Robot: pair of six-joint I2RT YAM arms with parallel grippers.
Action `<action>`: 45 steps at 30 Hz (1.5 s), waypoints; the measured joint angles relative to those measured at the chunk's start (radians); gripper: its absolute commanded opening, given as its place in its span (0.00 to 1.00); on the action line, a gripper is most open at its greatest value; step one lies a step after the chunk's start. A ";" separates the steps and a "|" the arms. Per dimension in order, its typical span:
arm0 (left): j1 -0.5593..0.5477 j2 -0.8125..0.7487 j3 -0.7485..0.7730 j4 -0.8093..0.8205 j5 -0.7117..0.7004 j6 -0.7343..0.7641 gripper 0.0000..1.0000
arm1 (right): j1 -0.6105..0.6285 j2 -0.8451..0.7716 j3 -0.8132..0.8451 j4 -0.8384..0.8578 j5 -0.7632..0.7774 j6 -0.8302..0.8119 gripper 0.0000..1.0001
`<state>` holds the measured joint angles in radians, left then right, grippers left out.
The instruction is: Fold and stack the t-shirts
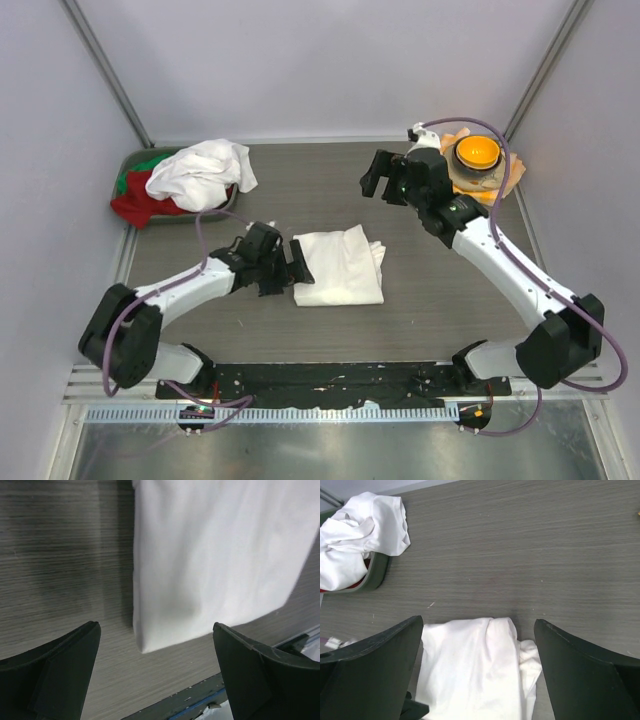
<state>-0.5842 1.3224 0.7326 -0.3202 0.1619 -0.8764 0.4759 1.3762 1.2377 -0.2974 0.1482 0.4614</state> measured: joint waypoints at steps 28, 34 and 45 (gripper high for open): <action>-0.027 0.532 0.338 0.113 0.061 -0.017 0.00 | 0.000 -0.103 -0.172 -0.100 0.016 -0.010 1.00; 0.025 0.603 0.482 -0.041 0.065 0.027 0.00 | 0.000 -0.111 -0.180 -0.091 0.003 -0.003 1.00; 0.253 0.955 1.102 -0.388 0.016 0.146 0.00 | 0.000 -0.111 -0.200 -0.066 -0.042 0.016 0.99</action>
<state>-0.3313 2.2776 1.8347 -0.7078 0.1776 -0.7303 0.4759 1.2648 1.0374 -0.3637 0.1062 0.4770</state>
